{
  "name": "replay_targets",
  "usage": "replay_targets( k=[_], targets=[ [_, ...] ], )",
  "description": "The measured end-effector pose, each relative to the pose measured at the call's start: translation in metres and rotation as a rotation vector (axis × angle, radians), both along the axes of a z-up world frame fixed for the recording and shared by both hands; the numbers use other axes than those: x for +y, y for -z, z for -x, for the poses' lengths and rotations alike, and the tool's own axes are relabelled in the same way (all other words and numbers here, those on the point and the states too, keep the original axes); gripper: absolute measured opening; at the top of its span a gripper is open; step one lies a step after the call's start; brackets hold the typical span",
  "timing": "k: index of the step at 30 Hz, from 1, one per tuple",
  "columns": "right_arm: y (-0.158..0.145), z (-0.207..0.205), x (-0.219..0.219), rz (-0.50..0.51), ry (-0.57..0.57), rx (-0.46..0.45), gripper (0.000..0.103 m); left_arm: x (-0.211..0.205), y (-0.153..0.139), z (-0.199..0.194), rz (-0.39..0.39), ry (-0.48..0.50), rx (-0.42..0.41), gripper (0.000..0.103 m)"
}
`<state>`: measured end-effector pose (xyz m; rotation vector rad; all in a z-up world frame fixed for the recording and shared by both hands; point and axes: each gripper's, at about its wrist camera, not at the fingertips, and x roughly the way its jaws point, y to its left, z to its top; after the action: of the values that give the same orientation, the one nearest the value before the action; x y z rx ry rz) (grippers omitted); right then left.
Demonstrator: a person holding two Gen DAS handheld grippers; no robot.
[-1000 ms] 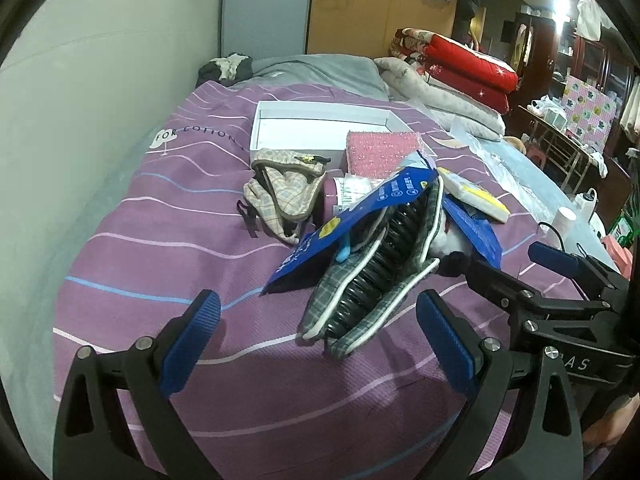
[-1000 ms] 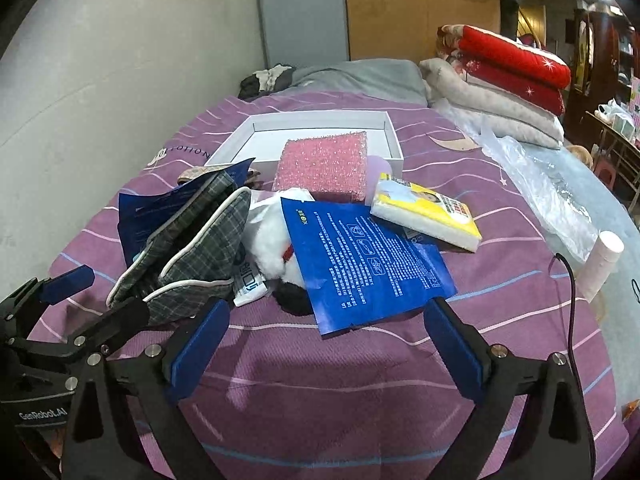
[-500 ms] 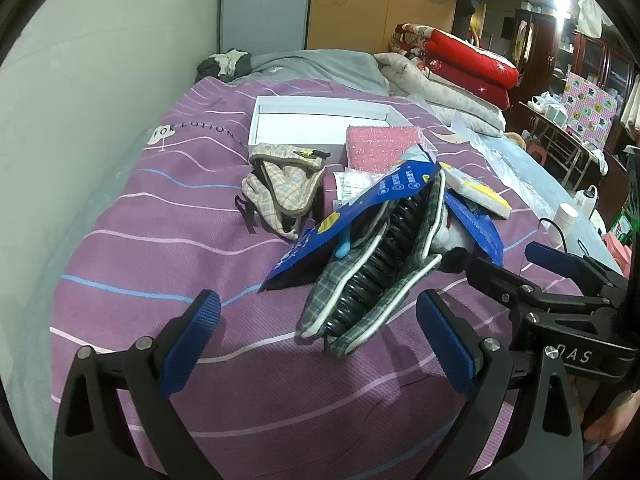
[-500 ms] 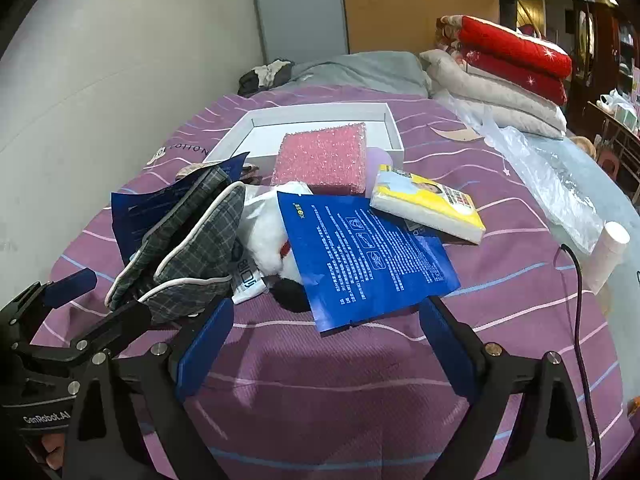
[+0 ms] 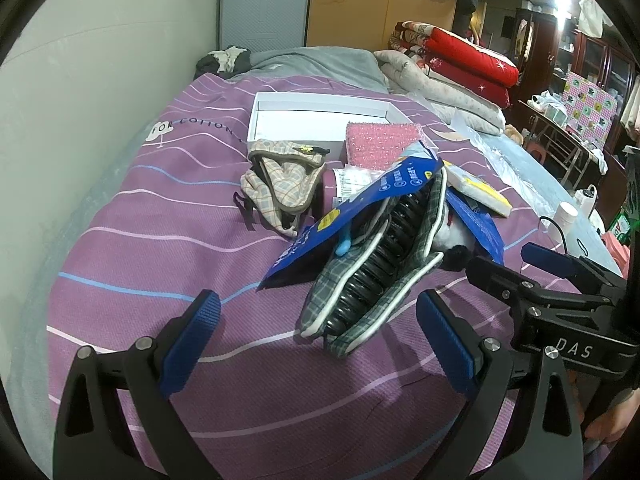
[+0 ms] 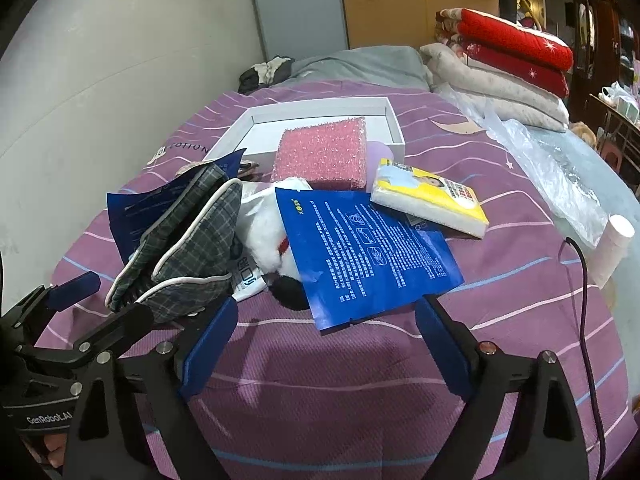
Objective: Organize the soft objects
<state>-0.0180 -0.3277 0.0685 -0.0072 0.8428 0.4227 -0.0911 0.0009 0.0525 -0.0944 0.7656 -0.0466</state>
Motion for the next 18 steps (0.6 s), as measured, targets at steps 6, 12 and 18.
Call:
replay_targets(
  k=[6,12,18],
  targets=[
    [-0.0001,-0.0004,0.0005,-0.001,0.000,0.000,0.089,-0.0002,-0.0004,0.0002,-0.001,0.000,0.000,0.098],
    [0.0006,-0.0016,0.0016,-0.007,-0.001,0.005,0.086,-0.0009,0.0013,0.0014,-0.001,0.002,0.003,0.098],
    [0.0013,-0.0028,-0.0003,-0.016,-0.004,0.012,0.084,-0.0011,0.0015,0.0012,-0.001,0.003,0.005,0.098]
  ],
)
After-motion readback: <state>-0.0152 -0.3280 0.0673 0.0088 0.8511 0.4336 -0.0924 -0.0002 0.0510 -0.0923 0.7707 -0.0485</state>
